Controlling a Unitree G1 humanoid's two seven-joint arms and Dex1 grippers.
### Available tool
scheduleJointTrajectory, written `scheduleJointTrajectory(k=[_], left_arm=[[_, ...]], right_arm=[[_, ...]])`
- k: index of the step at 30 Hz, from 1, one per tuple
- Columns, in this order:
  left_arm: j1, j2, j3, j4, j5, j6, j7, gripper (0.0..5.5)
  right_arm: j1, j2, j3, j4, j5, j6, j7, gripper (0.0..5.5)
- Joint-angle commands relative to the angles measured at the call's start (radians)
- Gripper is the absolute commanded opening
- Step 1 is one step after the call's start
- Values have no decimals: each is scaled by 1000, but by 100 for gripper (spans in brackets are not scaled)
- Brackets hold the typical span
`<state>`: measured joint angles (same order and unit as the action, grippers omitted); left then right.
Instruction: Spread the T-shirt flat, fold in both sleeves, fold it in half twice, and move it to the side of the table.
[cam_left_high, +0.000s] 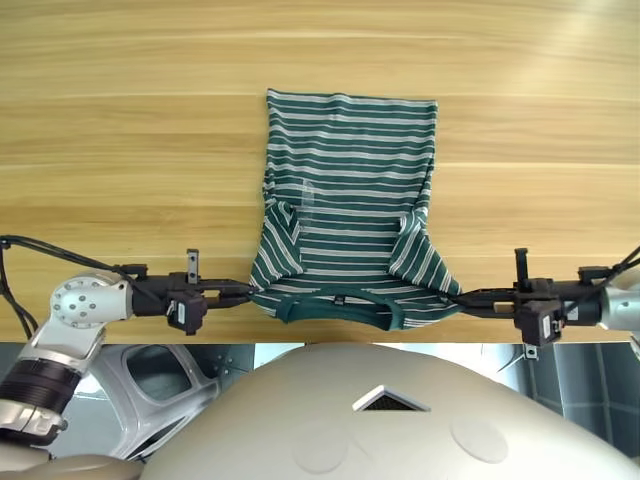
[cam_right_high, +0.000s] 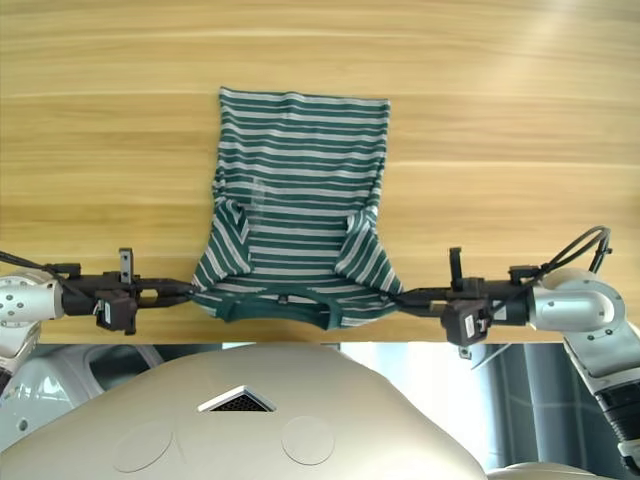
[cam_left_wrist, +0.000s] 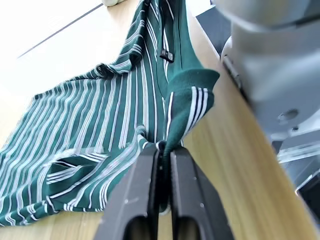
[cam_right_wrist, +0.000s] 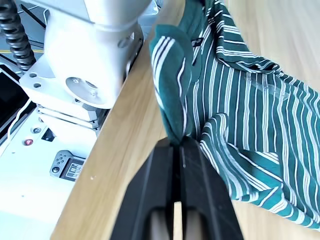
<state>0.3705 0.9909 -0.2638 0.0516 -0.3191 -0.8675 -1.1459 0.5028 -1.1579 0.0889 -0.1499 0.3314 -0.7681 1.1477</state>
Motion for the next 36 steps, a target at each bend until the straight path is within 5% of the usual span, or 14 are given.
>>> scheduleJointTrajectory(k=[1, 15, 26, 36], left_arm=[[48, 59, 42, -93, -126, -7, -42, 16], [-247, -120, 203, -80, -229, 173, 47, 16], [-898, -417, 123, 719, 262, 170, 290, 16], [-1096, -564, -5, 1204, 583, 200, 569, 16]], right_arm=[[40, -32, -72, -51, 62, -21, 27, 0], [-390, 183, -105, 40, -51, 227, -169, 0], [-775, 417, 60, 395, -527, 439, -461, 0], [-921, 574, 206, 691, -764, 478, -659, 0]])
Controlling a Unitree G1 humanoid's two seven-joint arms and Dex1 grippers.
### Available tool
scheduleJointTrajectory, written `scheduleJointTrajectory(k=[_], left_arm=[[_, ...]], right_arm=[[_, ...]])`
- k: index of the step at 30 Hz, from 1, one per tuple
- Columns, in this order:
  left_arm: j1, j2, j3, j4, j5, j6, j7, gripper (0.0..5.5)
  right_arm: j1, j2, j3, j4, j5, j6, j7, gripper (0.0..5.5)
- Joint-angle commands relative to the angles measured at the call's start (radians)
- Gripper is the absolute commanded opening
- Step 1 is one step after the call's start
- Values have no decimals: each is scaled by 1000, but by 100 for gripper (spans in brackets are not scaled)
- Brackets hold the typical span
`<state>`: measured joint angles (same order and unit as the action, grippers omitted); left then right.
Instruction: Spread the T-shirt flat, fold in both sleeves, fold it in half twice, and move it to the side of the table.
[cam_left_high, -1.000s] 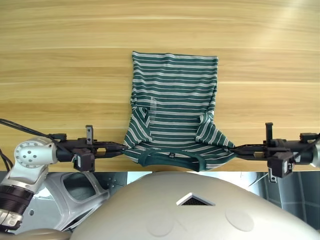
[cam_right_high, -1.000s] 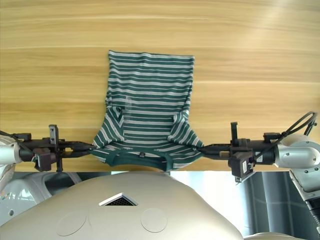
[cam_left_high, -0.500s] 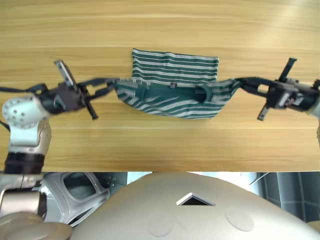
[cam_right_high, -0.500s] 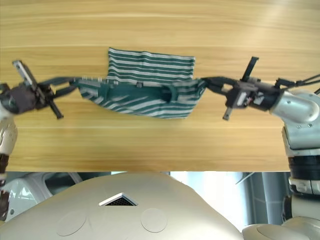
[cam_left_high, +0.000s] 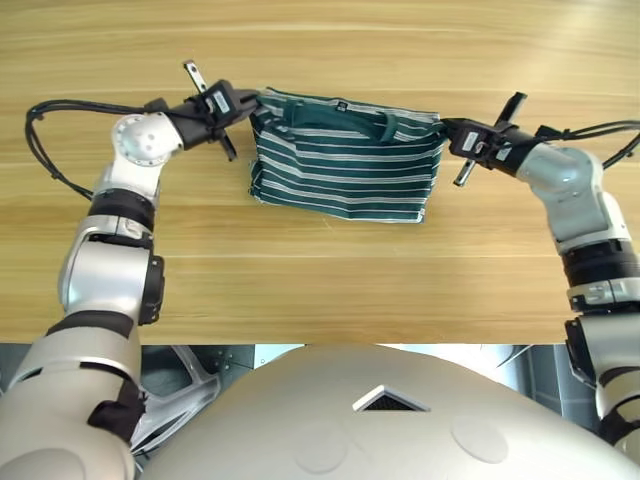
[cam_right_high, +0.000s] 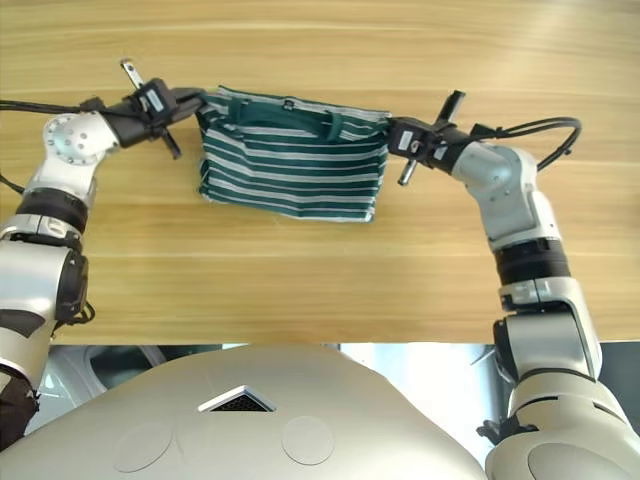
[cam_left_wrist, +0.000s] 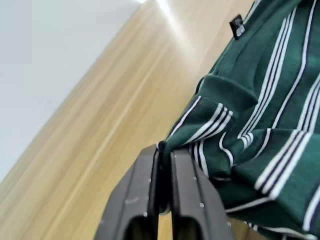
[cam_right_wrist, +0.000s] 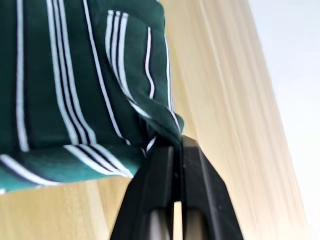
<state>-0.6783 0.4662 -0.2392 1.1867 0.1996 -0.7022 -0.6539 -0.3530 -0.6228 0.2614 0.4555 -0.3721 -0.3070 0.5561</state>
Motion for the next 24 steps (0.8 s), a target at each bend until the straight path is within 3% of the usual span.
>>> scheduleJointTrajectory(k=[1, 11, 13, 16, 24], left_arm=[[-53, -50, -38, 84, 83, 43, 101, 16], [-71, -115, -87, 152, 200, 172, 221, 16], [-74, -118, -85, 158, 203, 187, 222, 15], [-78, -125, -43, 163, 167, 216, 200, 76], [-133, -131, 272, 162, -128, 353, 38, 207]], right_arm=[[-76, 49, 41, 110, -76, 19, -85, 0], [-117, 86, 65, 232, -116, 41, -166, 0], [-119, 92, 58, 250, -102, 38, -168, 44], [-130, 109, 27, 285, -58, 25, -167, 96], [-219, 173, -163, 442, 247, -20, -36, 240]])
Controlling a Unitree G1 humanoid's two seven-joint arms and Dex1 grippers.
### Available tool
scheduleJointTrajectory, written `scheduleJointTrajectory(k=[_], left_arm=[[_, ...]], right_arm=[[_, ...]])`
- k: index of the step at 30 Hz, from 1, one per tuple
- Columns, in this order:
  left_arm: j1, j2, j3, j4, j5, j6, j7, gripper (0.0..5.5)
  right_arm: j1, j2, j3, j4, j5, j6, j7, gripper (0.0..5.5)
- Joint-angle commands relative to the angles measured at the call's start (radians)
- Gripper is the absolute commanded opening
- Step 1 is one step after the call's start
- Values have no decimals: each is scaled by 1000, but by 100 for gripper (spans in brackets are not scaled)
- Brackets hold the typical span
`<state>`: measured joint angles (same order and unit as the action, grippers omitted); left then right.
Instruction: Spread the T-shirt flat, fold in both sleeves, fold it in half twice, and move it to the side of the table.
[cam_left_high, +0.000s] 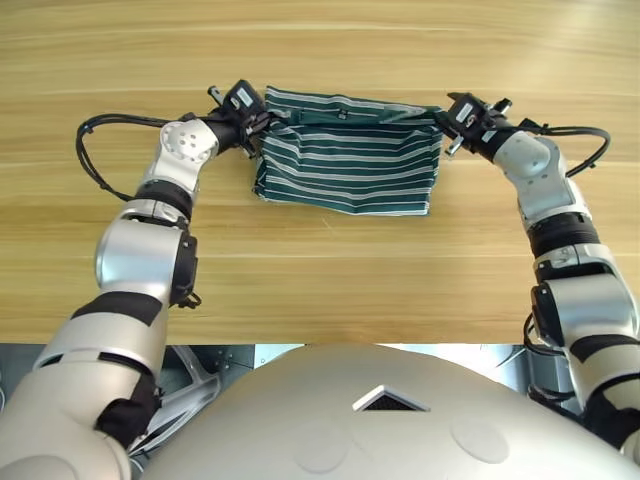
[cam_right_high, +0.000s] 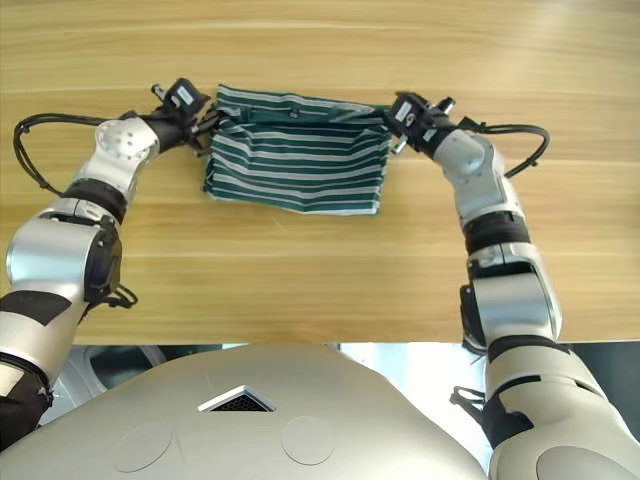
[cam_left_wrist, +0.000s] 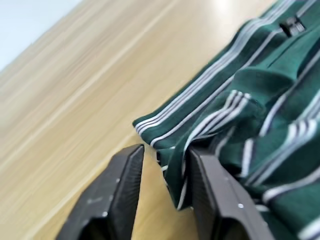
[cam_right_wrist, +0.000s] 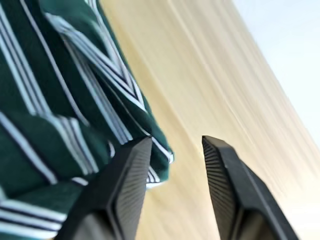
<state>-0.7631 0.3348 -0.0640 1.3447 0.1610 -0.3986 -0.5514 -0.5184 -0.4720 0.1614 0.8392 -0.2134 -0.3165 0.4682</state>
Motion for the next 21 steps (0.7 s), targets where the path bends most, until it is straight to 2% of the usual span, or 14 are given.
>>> scheduleJointTrajectory(k=[1, 2, 5, 7, 9, 11, 13, 15, 17, 21], left_arm=[[-57, -1, 135, 2, -125, 64, -87, 225], [-66, -3, 168, 1, -154, 78, -95, 241], [-106, -17, 281, 8, -239, 142, 18, 288], [-129, -25, 389, 8, -332, 179, 62, 301], [-144, -28, 490, -4, -434, 182, 2, 301], [-128, -32, 532, -45, -499, 113, -182, 301], [-69, -49, 518, -119, -525, 10, -403, 301], [18, -73, 465, -205, -512, -106, -548, 301], [128, -87, 400, -286, -467, -238, -611, 301], [311, -96, 327, -435, -452, -353, -649, 301]], right_arm=[[-69, 30, -88, 81, 123, -9, 70, 260], [-83, 36, -108, 101, 149, -7, 85, 278], [-138, 52, -157, 202, 192, 0, 76, 331], [-151, 52, -168, 250, 195, -10, 68, 359], [-142, 41, -179, 251, 203, -44, 85, 389], [-109, 17, -175, 205, 200, -105, 119, 424], [-69, -9, -136, 170, 148, -153, 125, 472], [-28, -36, -70, 157, 58, -175, 97, 505], [1, -55, -9, 154, -21, -180, 74, 536], [70, -106, 66, 114, -111, -208, 77, 536]])
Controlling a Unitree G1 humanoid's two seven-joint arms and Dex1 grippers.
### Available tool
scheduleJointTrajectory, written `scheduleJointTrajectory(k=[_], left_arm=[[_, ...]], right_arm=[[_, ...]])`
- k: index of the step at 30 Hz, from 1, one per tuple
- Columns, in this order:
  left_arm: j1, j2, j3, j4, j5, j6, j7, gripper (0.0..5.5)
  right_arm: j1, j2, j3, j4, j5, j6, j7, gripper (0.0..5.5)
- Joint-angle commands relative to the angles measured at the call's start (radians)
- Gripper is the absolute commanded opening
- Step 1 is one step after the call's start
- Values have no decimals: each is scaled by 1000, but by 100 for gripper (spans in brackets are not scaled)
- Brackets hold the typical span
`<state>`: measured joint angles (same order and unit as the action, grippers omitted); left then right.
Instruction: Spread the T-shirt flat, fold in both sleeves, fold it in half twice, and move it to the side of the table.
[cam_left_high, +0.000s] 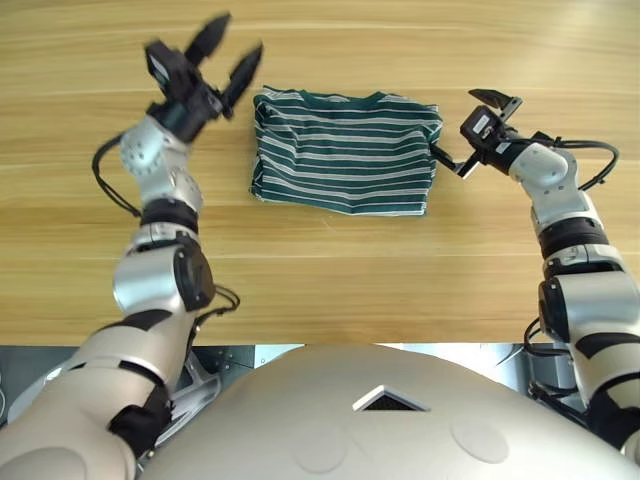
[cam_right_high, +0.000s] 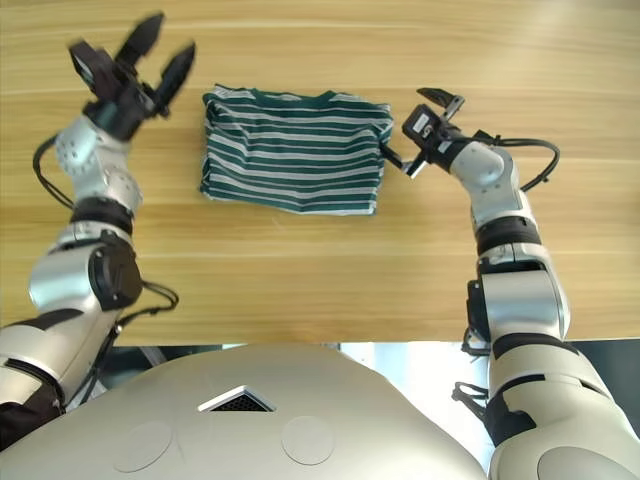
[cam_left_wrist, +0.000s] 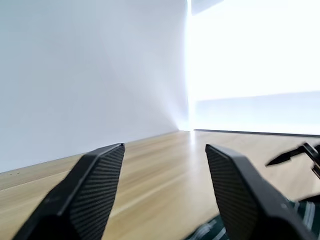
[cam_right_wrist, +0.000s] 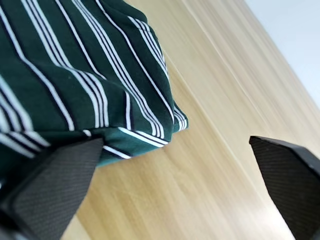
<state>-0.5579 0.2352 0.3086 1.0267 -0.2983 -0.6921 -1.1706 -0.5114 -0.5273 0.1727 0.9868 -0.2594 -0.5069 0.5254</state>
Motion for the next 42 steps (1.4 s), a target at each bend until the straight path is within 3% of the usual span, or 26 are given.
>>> scheduleJointTrajectory(k=[1, 6, 10, 17, 22, 25, 35, 42], left_arm=[[135, 6, -55, -142, 4, -67, -27, 301], [204, 15, -71, -206, -18, -60, 18, 301], [236, 18, -79, -266, -44, -46, 40, 301], [246, 30, -73, -264, -64, -35, 66, 301], [241, 24, -78, -260, -73, -34, 73, 301], [243, 20, -80, -262, -79, -32, 70, 301], [244, 15, -101, -249, -78, -40, 84, 301], [248, 11, -113, -247, -77, -41, 86, 301]], right_arm=[[82, -67, 65, -48, -72, -27, 28, 536], [210, -145, 105, -206, -50, -98, 112, 536], [510, -312, 161, -698, 241, -147, 393, 536], [781, -478, 128, -1246, 564, -122, 523, 536], [696, -420, 32, -1198, 604, -52, 476, 536], [585, -328, 25, -1142, 511, 7, 400, 536], [187, -48, 136, -621, -18, 69, 56, 536], [64, -8, 221, -278, -242, 51, -144, 536]])
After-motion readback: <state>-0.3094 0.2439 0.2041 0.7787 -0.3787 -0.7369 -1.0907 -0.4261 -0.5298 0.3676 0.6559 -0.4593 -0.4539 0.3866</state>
